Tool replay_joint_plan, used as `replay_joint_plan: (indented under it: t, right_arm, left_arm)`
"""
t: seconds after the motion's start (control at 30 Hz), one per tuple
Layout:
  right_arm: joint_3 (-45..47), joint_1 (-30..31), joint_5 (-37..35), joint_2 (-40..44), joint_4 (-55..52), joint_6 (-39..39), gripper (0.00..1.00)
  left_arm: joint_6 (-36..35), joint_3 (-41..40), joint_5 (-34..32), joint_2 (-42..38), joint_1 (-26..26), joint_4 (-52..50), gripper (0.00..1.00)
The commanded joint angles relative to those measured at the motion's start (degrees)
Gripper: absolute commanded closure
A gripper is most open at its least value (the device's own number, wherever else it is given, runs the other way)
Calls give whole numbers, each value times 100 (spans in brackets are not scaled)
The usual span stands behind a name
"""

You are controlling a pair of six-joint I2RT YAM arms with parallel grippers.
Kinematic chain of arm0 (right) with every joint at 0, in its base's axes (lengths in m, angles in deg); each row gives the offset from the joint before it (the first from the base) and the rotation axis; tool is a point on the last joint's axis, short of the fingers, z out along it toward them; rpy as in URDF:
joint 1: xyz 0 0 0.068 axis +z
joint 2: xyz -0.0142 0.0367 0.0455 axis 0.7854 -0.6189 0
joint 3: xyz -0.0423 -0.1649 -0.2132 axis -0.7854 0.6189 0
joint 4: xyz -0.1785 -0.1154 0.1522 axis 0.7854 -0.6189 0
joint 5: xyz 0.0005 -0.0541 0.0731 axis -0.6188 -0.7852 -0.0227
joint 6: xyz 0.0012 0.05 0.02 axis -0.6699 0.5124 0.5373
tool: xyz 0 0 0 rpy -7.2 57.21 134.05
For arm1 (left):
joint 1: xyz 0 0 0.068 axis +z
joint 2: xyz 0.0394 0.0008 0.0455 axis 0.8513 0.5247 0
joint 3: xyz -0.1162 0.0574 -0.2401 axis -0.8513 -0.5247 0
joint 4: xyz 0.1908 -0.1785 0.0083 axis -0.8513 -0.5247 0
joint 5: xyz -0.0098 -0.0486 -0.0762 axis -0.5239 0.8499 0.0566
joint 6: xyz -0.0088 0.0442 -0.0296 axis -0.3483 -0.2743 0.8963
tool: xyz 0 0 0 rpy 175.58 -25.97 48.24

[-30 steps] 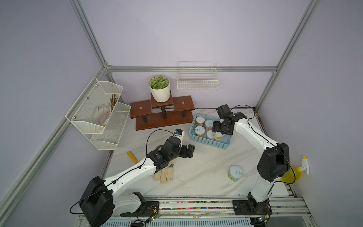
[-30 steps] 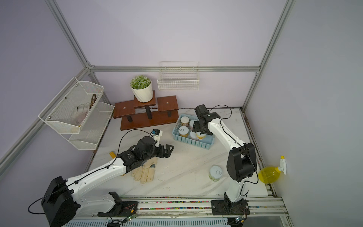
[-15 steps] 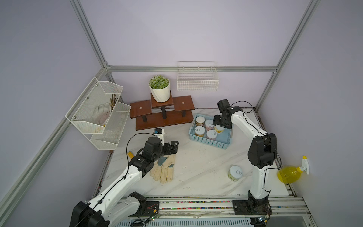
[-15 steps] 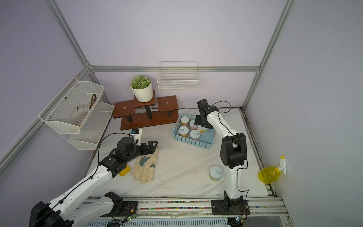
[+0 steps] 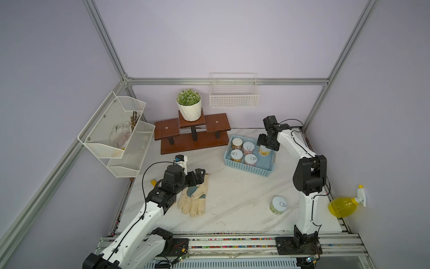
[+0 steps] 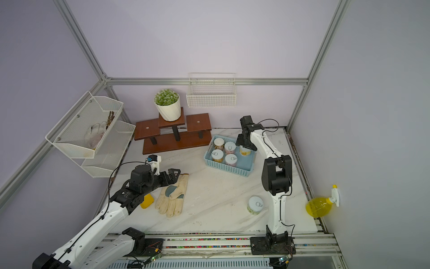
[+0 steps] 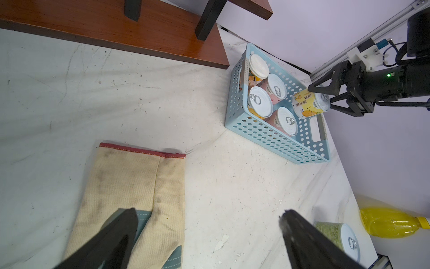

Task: Put the canned food in the basket
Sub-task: Place the canned food in the basket.

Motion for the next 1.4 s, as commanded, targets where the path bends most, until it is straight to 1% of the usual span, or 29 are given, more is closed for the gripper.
replay_joint_plan:
  t: [0.0, 0.5, 0.67, 0.87, 0.97, 1.07, 1.27, 1.37]
  right_arm:
    - [-300, -12, 6, -128, 6, -82, 30]
    - [-757, -17, 2, -765, -141, -228, 30]
    - [-928, -15, -20, -978, -203, -289, 30]
    - [-1000, -18, 76, -1154, -215, -322, 28]
    - [-997, -17, 142, -1213, -218, -333, 24]
    - [-1001, -20, 219, -1261, -245, -332, 19]
    - [-1004, -21, 189, -1265, -287, -273, 3]
    - [-1044, -16, 199, -1235, -307, -288, 1]
  left_arm:
    - [99, 57, 122, -42, 58, 75, 0]
    - [78, -4, 13, -218, 122, -114, 0]
    - [-61, 56, 84, -176, 121, -160, 0]
    - [-199, 62, 253, -146, 119, -174, 0]
    - [-208, 32, 232, -172, 120, -184, 0]
    - [-219, 19, 240, -179, 117, -192, 0]
    - [-257, 27, 225, -191, 115, -238, 0]
    - [-282, 23, 209, -205, 115, -271, 0]
